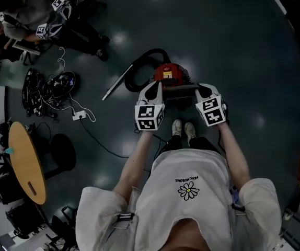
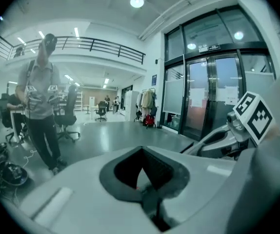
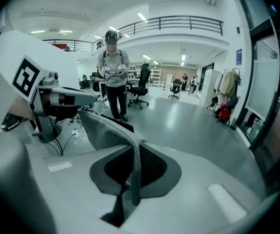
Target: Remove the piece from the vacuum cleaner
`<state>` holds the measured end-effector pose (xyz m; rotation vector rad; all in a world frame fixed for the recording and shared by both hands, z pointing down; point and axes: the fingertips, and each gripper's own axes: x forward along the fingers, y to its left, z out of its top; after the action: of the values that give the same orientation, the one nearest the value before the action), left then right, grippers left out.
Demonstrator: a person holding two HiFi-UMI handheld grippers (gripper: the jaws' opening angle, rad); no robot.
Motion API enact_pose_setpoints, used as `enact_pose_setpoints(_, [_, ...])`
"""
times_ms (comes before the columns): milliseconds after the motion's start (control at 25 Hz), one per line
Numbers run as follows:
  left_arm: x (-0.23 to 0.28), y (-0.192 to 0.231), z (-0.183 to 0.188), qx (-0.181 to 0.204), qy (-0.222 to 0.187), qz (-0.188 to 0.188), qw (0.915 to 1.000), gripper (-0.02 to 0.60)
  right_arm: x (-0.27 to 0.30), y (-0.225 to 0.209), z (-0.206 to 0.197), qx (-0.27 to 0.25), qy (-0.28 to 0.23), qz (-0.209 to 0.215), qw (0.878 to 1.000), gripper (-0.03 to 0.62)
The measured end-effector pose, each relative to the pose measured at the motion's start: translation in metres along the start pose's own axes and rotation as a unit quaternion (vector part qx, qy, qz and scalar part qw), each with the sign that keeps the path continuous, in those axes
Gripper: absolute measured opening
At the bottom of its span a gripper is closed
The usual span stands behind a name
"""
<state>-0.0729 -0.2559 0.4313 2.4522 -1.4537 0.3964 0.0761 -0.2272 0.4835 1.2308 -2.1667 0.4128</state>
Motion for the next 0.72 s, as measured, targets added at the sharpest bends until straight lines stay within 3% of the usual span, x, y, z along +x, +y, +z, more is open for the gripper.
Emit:
enact_pose_setpoints(200, [-0.021,0.005,0.074,0.011,-0.088,0.018,0.9959,0.0,-0.039,-0.015,0.087,0.038,-0.117,-0.023,0.992,0.041])
enact_pose_setpoints(400, [-0.041,0.017,0.146,0.021,-0.172,0.028,0.9844,0.0,-0.073,-0.019,0.176,0.059,-0.235,-0.039,0.97,0.041])
enact_pose_setpoints(560, [-0.063,0.02,0.181,0.024,-0.219,0.035,0.9748,0.002,-0.099,-0.012,0.216,0.051,-0.291,-0.045,0.954,0.041])
enact_pose_setpoints(720, [-0.079,0.02,0.213,0.025,-0.257,0.038,0.9655,0.002,-0.117,-0.014,0.237,0.054,-0.314,-0.055,0.946,0.038])
